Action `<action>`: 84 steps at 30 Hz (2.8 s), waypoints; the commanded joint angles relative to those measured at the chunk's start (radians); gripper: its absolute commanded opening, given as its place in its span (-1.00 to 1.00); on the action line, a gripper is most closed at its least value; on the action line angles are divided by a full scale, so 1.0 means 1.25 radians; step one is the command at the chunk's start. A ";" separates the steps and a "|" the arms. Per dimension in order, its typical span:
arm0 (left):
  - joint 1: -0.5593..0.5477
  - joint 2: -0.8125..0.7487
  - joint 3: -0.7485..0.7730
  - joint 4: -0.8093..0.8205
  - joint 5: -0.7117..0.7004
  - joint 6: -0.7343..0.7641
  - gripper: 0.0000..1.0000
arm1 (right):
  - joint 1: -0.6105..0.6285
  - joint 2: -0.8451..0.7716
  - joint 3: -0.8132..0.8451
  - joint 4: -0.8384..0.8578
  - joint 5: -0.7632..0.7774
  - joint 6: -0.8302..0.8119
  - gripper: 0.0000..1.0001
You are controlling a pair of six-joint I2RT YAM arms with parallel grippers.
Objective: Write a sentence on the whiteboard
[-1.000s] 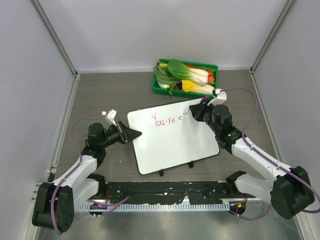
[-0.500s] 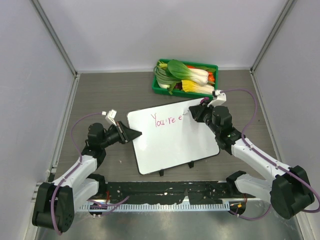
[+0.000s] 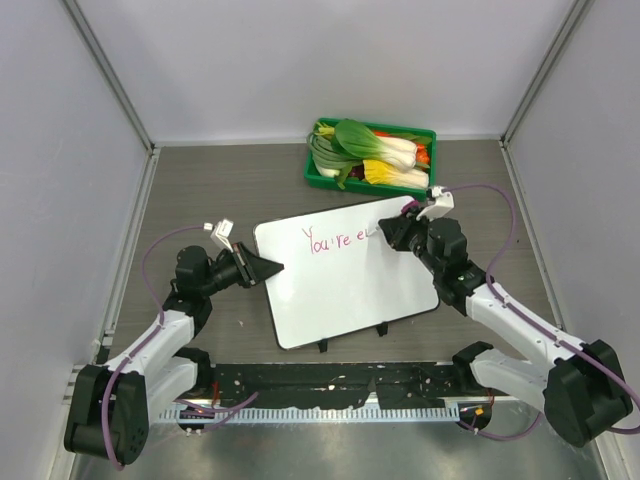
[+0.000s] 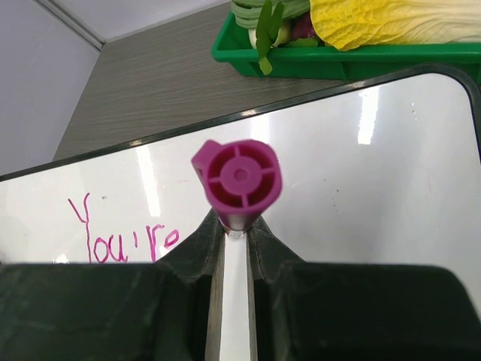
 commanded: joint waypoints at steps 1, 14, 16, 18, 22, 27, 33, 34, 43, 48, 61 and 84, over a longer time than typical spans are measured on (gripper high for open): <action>0.001 0.012 -0.004 -0.087 -0.116 0.164 -1.00 | -0.001 -0.026 -0.023 -0.019 -0.018 -0.001 -0.99; 0.001 0.011 -0.005 -0.088 -0.117 0.164 -1.00 | -0.001 -0.011 -0.004 0.016 0.010 0.008 -0.99; 0.001 0.010 -0.005 -0.088 -0.117 0.164 -1.00 | -0.001 -0.004 0.009 0.020 0.016 0.008 -0.99; 0.001 0.010 -0.005 -0.088 -0.117 0.164 -1.00 | -0.001 0.006 0.020 0.021 0.022 0.006 -0.99; 0.001 0.010 -0.004 -0.088 -0.116 0.164 -1.00 | 0.000 0.009 0.027 0.026 0.031 0.001 -0.99; 0.000 0.012 -0.004 -0.088 -0.115 0.164 -1.00 | -0.004 0.016 0.036 0.011 0.057 -0.005 -0.99; 0.000 0.011 -0.004 -0.088 -0.117 0.164 -1.00 | -0.006 0.024 0.044 0.004 0.073 -0.006 -0.99; 0.000 0.011 -0.004 -0.088 -0.117 0.164 -1.00 | -0.006 0.025 0.045 0.005 0.070 -0.007 -0.99; -0.002 0.010 -0.004 -0.088 -0.117 0.165 -1.00 | -0.010 0.022 0.033 -0.002 0.075 0.000 -0.99; 0.000 0.010 -0.004 -0.088 -0.117 0.165 -1.00 | -0.011 0.016 0.022 -0.012 0.070 -0.001 -0.99; -0.002 0.011 -0.004 -0.088 -0.117 0.164 -1.00 | -0.011 -0.014 -0.009 -0.034 0.041 -0.002 -0.99; -0.002 0.011 -0.004 -0.088 -0.120 0.165 -1.00 | -0.012 -0.087 0.053 -0.056 0.019 0.009 -0.99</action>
